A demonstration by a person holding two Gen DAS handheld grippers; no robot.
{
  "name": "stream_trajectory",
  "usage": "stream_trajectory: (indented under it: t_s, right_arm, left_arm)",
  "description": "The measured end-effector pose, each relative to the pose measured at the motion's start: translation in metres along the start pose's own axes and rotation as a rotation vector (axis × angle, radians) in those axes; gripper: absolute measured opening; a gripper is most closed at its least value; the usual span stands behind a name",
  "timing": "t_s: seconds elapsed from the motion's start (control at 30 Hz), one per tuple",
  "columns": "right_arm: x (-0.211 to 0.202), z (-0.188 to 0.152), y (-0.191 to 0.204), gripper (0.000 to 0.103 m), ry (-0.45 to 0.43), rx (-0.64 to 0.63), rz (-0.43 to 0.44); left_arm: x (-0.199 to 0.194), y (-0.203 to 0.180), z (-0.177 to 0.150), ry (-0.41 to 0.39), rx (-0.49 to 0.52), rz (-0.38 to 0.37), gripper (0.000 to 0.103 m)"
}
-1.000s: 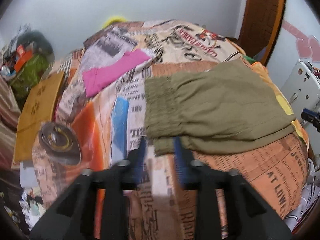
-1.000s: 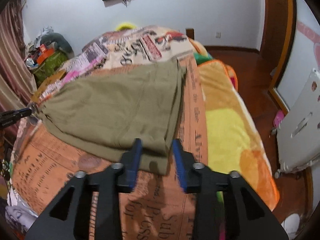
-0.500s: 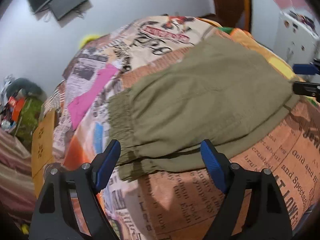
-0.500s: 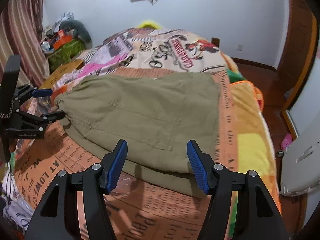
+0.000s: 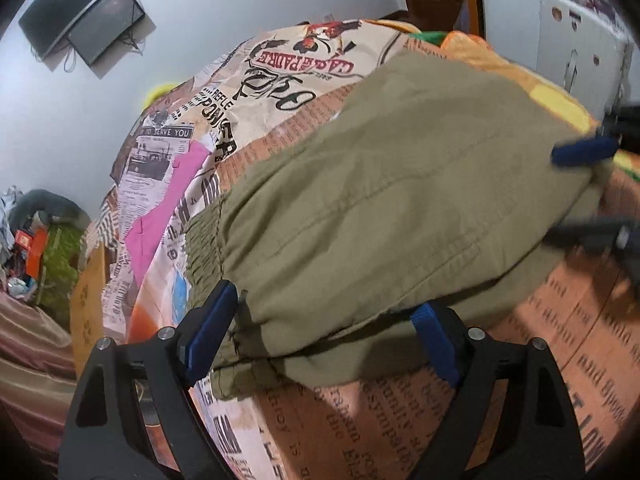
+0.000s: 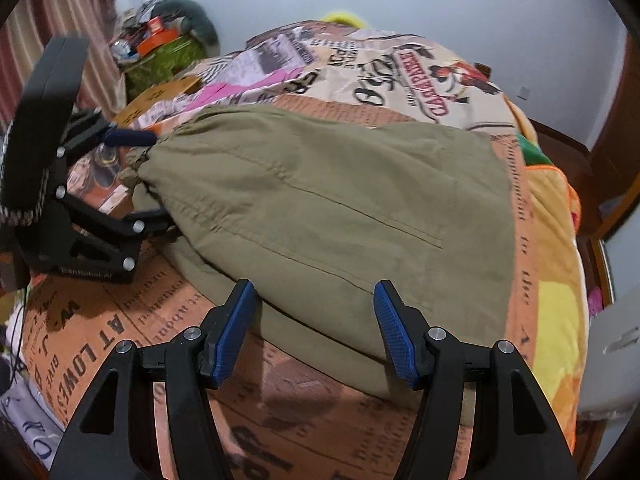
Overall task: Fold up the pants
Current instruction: 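Lay the folded pants down and open both tools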
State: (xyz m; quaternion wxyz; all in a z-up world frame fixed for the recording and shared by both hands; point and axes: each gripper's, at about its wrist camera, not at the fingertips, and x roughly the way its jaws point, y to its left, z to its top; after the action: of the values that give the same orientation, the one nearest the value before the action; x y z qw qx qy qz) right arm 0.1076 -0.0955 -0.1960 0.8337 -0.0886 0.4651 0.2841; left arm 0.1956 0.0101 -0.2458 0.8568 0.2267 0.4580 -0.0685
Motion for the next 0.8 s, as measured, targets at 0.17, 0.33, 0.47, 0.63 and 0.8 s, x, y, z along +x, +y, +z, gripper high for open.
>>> stream_trajectory:
  t_s: [0.17, 0.33, 0.47, 0.63, 0.8]
  right_arm:
    - [0.009, 0.006, 0.012, 0.058, -0.006, -0.053, 0.015]
    - [0.014, 0.015, 0.013, 0.058, -0.033, -0.072, 0.021]
    - [0.015, 0.021, 0.007, 0.03, -0.04, -0.057, 0.078]
    - [0.009, 0.025, 0.009, 0.012, -0.08, -0.056, 0.081]
    - [0.0, 0.024, 0.013, 0.01, -0.108, -0.072, 0.075]
  left_arm:
    - [-0.004, 0.015, 0.01, -0.006, -0.063, -0.051, 0.086]
    - [-0.009, 0.018, 0.012, -0.005, -0.101, -0.091, 0.086]
    - [-0.006, 0.017, 0.007, 0.019, -0.136, -0.141, 0.086]
    - [-0.009, -0.004, 0.0, 0.005, -0.039, -0.092, 0.086]
    - [-0.004, -0.012, -0.001, 0.01, 0.008, -0.018, 0.06]
